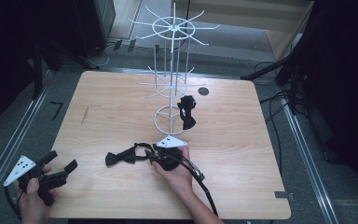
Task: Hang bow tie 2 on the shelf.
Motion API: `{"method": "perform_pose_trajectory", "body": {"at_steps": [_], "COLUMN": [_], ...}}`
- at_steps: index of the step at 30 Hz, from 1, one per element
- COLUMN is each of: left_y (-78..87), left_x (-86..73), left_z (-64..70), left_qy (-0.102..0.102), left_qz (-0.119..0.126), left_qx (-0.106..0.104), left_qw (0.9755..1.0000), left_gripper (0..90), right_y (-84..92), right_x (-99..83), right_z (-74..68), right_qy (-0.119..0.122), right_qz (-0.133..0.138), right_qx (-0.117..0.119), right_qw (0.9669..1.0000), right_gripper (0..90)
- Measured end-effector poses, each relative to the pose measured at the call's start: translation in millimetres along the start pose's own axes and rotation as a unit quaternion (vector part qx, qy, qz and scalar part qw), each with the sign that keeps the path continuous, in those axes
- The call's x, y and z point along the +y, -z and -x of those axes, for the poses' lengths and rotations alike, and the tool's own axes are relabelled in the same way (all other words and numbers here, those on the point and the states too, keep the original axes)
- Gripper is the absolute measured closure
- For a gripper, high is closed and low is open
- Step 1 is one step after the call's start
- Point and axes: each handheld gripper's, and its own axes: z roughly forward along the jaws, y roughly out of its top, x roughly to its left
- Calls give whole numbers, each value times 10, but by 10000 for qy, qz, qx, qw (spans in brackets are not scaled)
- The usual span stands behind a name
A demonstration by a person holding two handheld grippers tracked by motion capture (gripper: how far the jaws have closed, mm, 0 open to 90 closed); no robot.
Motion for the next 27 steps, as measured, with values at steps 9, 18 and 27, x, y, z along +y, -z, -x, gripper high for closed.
{"method": "perform_pose_trajectory", "body": {"at_steps": [9,18,27], "left_y": [-6,-8,-9], "left_x": [1,3,4], "left_z": [-1,-6,-9], "left_qy": [-10,-1,26], "left_qz": [-26,-54,-46], "left_qx": [2,-25,-39], "left_qw": [10000,10000,10000], "left_gripper": [37,37,37], "right_y": [-73,-91,-76], "right_x": [30,34,30], "right_z": [-49,4,3], "right_qy": [-75,-361,-212], "right_qz": [-163,-340,-331], "right_qx": [-216,-442,-497], "right_qw": [9996,9978,9980], "right_gripper": [638,697,893]}}
